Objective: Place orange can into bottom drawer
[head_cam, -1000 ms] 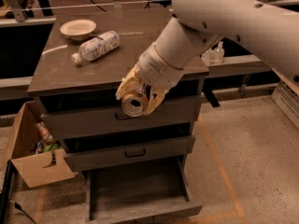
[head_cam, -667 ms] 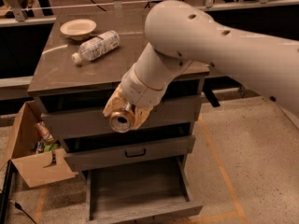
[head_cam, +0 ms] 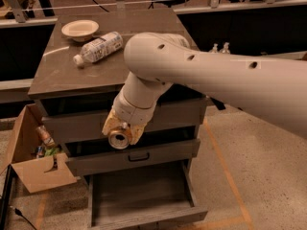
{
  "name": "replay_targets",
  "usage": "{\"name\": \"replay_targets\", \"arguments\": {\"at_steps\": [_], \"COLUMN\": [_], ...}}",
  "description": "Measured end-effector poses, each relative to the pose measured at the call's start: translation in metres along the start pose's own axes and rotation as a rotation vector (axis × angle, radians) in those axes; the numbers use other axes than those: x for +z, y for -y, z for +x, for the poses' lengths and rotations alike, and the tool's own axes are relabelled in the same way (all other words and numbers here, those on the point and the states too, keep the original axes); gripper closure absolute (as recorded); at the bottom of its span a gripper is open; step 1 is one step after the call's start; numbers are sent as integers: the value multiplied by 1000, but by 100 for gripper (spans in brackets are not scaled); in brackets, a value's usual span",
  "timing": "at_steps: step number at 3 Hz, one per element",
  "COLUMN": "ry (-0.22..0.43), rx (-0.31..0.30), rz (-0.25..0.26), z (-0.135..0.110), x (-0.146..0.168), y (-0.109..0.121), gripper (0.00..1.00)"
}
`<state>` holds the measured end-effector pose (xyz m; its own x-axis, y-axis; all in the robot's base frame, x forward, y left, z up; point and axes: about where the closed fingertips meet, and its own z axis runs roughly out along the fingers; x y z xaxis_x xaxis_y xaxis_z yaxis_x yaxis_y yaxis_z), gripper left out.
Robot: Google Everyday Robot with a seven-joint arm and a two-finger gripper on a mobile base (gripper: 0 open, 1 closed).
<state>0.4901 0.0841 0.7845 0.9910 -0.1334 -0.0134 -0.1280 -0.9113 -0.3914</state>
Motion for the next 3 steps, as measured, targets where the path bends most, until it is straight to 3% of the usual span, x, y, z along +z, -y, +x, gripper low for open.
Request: {"name": "replay_targets", "arguments": {"at_steps": [1, 3], "ry": [-21, -119], "rx": [23, -95], "rz": [-14, -35], "z": [-5, -25], "x": [15, 77], "y": [-12, -98], "gripper": [100, 100]}}
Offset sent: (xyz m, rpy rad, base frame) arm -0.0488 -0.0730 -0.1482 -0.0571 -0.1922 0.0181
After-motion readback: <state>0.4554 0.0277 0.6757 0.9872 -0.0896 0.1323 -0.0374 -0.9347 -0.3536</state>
